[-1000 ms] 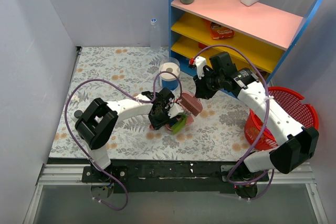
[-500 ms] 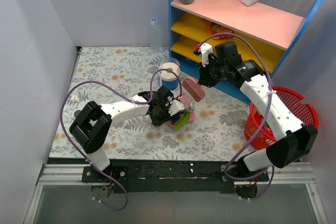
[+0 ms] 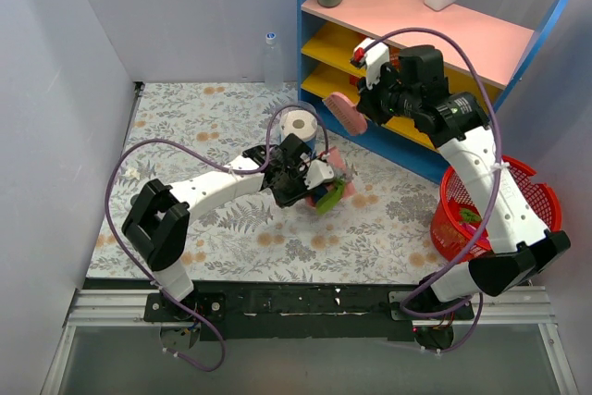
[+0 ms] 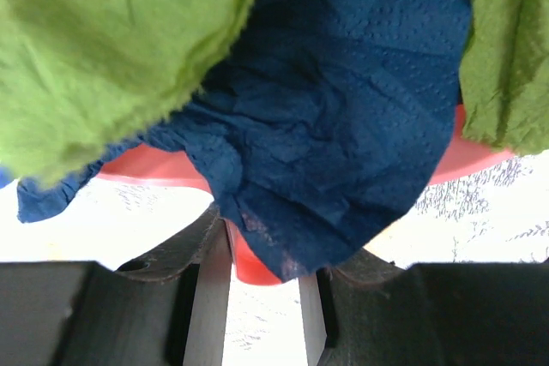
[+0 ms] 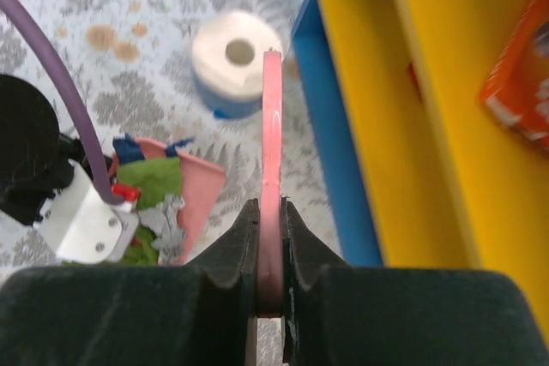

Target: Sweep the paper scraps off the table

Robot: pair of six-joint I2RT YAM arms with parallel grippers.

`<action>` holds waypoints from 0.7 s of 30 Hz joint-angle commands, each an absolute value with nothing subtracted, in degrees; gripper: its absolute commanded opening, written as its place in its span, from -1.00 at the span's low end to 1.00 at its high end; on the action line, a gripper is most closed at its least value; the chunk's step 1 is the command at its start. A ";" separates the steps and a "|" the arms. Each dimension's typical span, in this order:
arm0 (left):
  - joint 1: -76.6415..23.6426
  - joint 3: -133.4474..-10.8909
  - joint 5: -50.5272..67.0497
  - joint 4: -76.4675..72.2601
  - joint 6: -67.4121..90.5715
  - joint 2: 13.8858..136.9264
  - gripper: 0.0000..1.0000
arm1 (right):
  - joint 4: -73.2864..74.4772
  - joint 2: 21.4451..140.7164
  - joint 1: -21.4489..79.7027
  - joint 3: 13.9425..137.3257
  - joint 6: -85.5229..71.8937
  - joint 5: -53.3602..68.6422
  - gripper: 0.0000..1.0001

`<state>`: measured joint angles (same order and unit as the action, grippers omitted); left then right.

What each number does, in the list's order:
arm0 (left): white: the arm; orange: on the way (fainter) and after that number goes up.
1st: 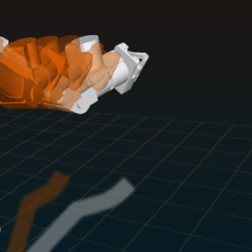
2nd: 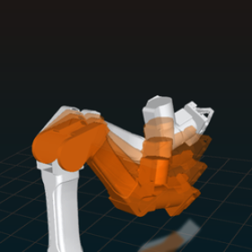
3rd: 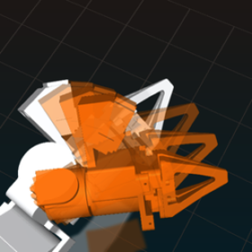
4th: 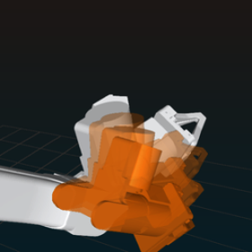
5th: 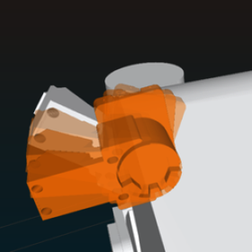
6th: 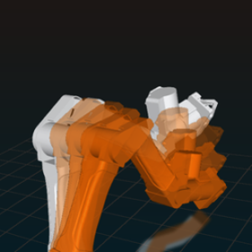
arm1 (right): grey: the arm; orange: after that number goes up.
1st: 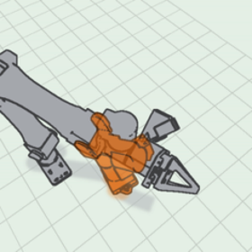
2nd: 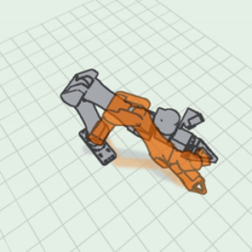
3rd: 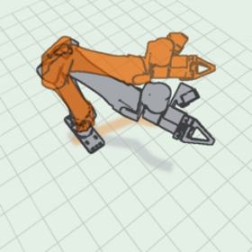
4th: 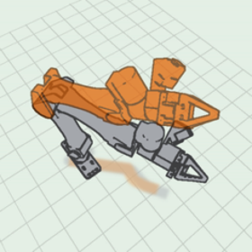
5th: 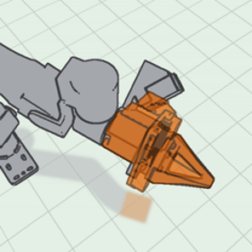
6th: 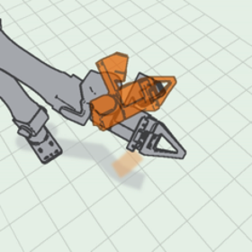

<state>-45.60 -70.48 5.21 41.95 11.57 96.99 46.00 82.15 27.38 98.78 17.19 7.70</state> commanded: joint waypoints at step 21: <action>-54.40 -116.36 0.71 53.79 12.57 115.48 -1.00 | 39.29 89.12 27.25 121.46 15.73 8.79 -0.97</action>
